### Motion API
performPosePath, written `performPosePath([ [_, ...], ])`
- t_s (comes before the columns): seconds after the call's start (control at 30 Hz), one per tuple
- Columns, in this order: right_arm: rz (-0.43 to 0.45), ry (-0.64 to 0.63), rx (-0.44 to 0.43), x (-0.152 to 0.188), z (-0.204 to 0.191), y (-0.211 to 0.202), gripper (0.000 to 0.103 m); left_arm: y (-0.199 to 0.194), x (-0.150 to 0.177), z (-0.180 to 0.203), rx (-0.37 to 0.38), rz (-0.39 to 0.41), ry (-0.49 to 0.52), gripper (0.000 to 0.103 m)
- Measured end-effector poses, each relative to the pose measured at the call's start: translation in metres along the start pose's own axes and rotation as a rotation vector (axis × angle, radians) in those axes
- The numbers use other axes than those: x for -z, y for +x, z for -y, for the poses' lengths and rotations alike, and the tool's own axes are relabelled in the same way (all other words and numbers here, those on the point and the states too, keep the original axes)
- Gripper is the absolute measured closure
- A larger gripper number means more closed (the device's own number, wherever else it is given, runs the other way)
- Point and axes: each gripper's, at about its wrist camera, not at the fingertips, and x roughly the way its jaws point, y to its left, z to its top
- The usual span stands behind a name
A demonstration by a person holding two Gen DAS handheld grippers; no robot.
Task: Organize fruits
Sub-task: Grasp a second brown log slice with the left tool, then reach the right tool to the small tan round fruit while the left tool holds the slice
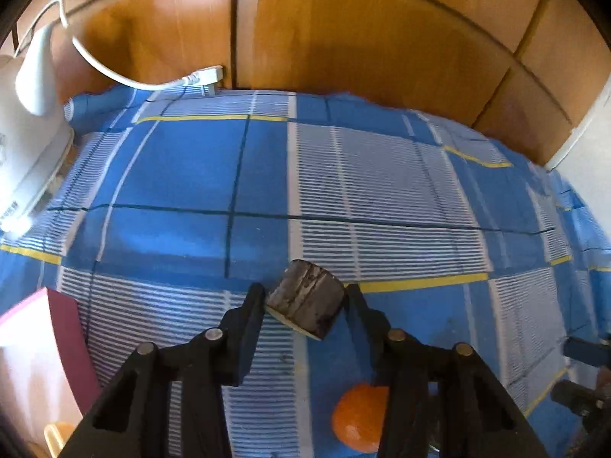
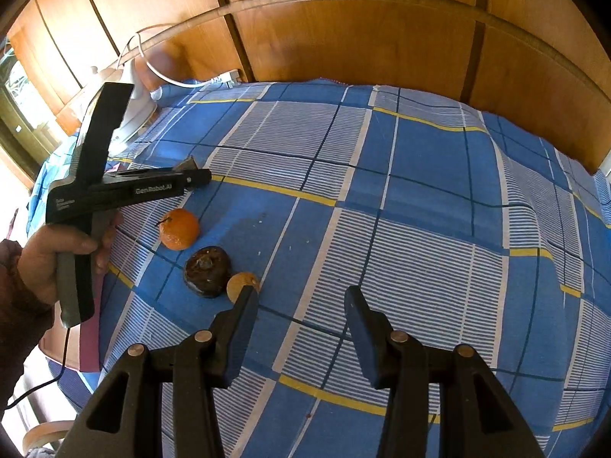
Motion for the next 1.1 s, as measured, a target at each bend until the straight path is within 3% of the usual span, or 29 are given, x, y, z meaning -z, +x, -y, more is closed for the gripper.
performPosePath([
  [0.27, -0.012, 0.025, -0.005, 0.001, 0.006, 0.004, 0.055, -0.063, 0.033, 0.013, 0.024, 0.101, 0.013, 0.060],
  [0.5, -0.016, -0.009, -0.057, 0.004, -0.004, 0.008, 0.055, -0.108, 0.107, 0.045, 0.033, 0.147, 0.123, 0.060],
  [0.8, 0.002, -0.092, -0.115, 0.007, -0.024, 0.013, 0.055, -0.085, 0.181, 0.069, 0.013, 0.111, 0.161, 0.060],
  [0.9, 0.004, -0.124, -0.145, 0.008, -0.031, 0.016, 0.055, -0.082, 0.184, 0.068, 0.025, 0.135, 0.142, 0.060],
  [1.1, 0.005, -0.242, -0.104, 0.013, -0.049, 0.026, 0.055, -0.080, 0.182, 0.064, 0.041, 0.127, 0.105, 0.060],
])
